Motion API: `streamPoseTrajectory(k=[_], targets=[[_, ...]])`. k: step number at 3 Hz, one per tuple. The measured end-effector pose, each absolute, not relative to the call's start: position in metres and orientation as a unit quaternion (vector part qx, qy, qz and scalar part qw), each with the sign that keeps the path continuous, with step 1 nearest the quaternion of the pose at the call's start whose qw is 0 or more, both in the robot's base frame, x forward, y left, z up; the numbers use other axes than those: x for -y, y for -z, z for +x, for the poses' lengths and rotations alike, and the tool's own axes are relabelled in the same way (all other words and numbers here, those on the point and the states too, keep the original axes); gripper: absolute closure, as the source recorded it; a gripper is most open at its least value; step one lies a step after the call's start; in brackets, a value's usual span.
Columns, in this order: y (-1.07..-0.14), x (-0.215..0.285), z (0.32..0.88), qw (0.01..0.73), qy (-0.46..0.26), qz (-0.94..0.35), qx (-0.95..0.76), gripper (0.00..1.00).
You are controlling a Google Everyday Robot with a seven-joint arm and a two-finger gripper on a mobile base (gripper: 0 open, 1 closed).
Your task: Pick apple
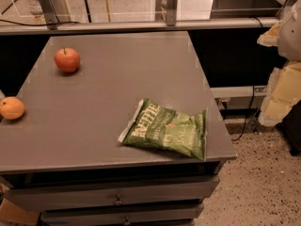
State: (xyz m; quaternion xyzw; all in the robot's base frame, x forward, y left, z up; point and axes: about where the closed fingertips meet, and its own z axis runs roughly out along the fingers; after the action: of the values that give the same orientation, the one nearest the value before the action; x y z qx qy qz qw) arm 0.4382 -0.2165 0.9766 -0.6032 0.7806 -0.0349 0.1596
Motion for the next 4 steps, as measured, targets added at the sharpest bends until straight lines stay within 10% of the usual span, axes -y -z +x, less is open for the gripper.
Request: streamPoseTrajectory(k=[4], targets=[[-0.94, 0.162, 0.509, 0.261, -0.08, -0.564, -0.779, 0.0]])
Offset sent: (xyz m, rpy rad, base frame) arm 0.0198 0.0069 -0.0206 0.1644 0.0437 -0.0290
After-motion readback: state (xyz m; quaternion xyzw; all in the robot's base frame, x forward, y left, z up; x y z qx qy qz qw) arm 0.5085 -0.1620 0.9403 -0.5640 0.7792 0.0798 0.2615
